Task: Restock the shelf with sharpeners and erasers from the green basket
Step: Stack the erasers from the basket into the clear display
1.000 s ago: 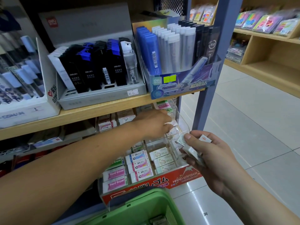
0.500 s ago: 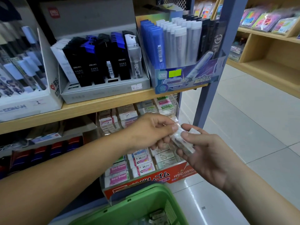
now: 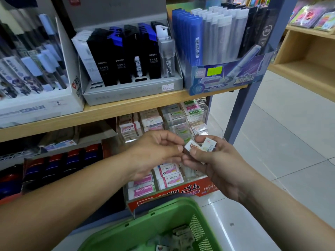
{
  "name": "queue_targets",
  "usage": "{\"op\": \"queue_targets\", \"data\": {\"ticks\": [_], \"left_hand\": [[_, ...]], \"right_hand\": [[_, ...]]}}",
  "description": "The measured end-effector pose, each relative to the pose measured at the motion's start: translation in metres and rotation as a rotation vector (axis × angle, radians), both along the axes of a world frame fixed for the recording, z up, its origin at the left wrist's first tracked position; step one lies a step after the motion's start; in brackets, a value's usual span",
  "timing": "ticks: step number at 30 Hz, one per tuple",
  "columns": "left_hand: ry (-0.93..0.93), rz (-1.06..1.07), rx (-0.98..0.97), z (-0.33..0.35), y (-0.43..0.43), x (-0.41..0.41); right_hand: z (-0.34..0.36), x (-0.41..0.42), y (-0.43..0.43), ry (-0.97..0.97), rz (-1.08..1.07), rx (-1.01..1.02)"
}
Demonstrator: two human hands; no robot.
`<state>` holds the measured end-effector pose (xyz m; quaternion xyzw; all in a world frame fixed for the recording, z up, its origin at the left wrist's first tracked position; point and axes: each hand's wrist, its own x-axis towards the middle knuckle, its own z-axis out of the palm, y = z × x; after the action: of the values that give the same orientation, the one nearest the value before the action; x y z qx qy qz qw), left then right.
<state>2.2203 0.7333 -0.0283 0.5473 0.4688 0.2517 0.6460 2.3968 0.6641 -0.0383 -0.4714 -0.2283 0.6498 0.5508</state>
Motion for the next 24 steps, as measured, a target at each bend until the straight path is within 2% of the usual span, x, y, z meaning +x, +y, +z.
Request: {"op": "queue_targets", "data": {"ticks": [6, 9, 15, 18, 21, 24], "left_hand": [[0.01, -0.093, 0.097, 0.006, 0.0, -0.001], [0.034, -0.083, 0.159, 0.006, 0.002, 0.005], [-0.01, -0.111, 0.163, 0.003, -0.001, 0.006], [0.063, -0.143, 0.2, 0.003, -0.003, 0.007], [0.199, -0.193, 0.361, 0.004, -0.004, 0.01], [0.236, -0.265, 0.43, 0.007, -0.006, 0.018]], "right_hand": [[0.001, 0.007, 0.001, -0.225, 0.006, 0.027], [0.002, 0.011, -0.001, -0.215, 0.042, 0.041], [-0.002, 0.027, -0.007, -0.131, -0.053, 0.042], [-0.004, 0.03, -0.009, -0.16, -0.07, 0.071], [-0.003, 0.03, -0.01, -0.184, -0.084, 0.104], [-0.002, 0.028, -0.008, -0.168, -0.111, 0.096]]}}
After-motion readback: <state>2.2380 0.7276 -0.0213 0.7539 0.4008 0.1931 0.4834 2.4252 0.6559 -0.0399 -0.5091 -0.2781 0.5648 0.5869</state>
